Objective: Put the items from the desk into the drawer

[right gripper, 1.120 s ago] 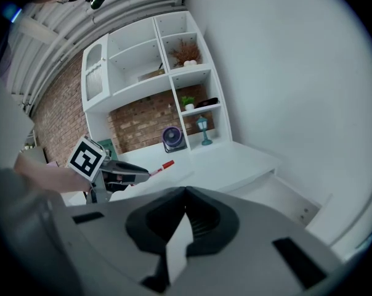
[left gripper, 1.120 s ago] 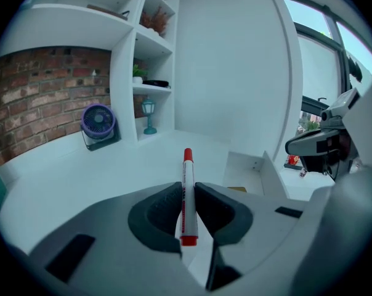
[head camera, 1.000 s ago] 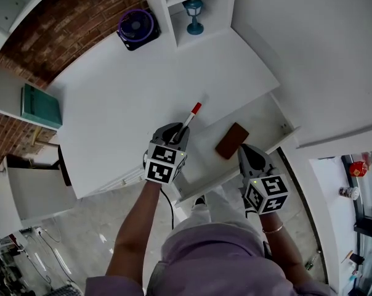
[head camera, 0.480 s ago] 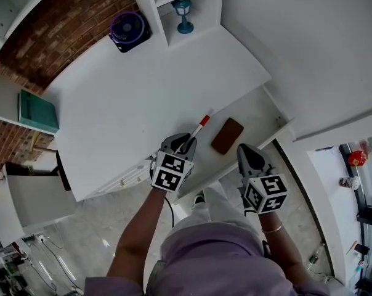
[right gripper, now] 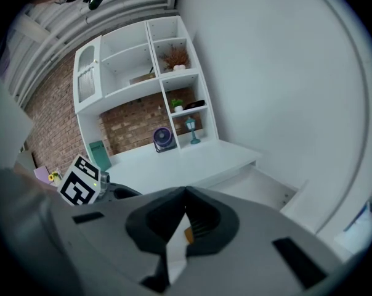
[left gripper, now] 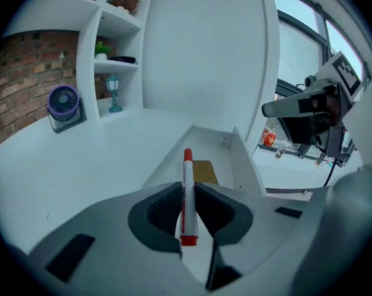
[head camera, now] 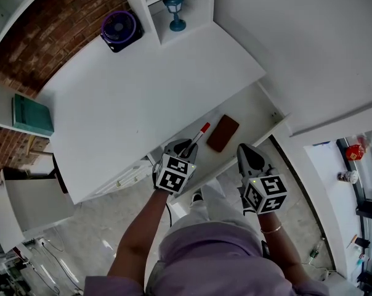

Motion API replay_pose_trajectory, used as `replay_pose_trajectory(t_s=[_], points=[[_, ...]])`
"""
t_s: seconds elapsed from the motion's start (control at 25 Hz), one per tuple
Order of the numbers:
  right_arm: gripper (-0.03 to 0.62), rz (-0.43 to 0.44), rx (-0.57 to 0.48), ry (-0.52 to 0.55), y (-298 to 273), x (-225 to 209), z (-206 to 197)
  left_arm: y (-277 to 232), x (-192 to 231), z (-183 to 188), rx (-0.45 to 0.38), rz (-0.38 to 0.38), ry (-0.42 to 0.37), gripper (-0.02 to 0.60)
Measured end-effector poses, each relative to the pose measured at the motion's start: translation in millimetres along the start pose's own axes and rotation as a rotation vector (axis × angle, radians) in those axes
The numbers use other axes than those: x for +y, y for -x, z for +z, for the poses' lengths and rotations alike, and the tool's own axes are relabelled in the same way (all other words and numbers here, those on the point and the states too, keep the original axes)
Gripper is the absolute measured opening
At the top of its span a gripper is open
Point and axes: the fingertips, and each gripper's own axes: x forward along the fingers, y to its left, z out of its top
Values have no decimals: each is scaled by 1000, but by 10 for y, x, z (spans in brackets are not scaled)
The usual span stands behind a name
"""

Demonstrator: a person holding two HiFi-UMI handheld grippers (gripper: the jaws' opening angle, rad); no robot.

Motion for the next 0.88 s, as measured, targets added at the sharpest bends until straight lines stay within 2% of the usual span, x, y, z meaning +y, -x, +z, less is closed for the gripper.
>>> replay_pose_trajectory(t_s=[0.56,0.88], points=[[3,-21,28,-16,-65,-123,-56,-463,135,-478,166,34,33,67],[3,-40,39,-26,-90,-236,-64,-705,249,-565,210,41,52,67]])
